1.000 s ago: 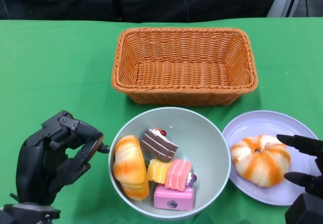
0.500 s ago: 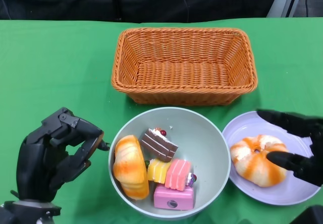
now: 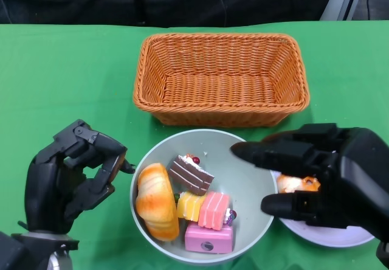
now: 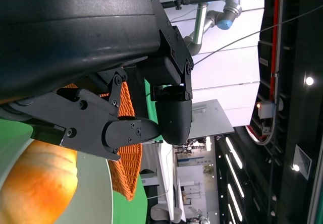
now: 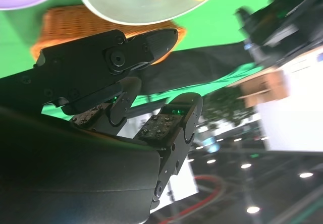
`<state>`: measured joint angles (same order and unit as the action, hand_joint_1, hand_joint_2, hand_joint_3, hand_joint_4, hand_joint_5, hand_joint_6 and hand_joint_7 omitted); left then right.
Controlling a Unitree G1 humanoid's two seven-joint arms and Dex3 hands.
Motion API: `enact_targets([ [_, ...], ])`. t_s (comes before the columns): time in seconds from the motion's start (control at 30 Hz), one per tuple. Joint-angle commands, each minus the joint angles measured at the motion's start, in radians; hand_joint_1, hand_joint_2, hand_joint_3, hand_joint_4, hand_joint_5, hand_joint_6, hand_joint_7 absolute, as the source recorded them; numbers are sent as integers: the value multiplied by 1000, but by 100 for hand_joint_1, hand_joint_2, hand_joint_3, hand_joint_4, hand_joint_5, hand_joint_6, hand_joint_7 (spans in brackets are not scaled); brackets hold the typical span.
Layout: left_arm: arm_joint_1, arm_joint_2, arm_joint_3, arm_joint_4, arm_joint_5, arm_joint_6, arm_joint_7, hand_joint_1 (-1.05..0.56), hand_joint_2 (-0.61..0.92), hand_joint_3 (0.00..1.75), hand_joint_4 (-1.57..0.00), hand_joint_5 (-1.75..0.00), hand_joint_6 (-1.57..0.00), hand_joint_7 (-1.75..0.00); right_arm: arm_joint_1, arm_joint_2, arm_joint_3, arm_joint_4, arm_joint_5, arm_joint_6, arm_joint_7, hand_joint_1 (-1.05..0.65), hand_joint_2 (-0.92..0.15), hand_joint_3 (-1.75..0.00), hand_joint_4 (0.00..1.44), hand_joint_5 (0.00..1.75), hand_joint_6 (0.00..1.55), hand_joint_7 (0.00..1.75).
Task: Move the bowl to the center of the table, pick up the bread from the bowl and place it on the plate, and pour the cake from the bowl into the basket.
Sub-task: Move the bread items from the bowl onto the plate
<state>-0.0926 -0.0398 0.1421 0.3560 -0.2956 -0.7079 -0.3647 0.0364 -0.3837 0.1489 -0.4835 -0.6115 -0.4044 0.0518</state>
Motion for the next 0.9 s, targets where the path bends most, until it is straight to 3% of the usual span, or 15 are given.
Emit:
enact_targets([
  [0.03, -5, 2, 0, -20, 8, 4, 20, -10, 76, 68, -84, -144, -83, -124, -60, -2, 62, 22, -18, -67, 18, -53, -86, 0, 89, 8, 78, 2],
  [0.33, -7, -2, -6, -20, 6, 1, 10, -16, 76, 61, -81, -145, -81, -124, -208, 17, 159, 155, -40, -198, 23, -60, -87, -1, 87, 4, 79, 1],
  [0.6, -7, 0, -5, -22, -2, 23, 10, -23, 92, 25, -83, -142, -85, -117, -262, 35, 186, 255, -50, -283, -4, -58, -82, 0, 89, 4, 80, 0],
  [0.9, 11, -8, -6, -53, 54, 47, 72, -27, 92, 22, -83, -140, -86, -117, -313, 30, 183, 365, -101, -395, -61, -57, -83, -1, 85, 1, 77, 0],
])
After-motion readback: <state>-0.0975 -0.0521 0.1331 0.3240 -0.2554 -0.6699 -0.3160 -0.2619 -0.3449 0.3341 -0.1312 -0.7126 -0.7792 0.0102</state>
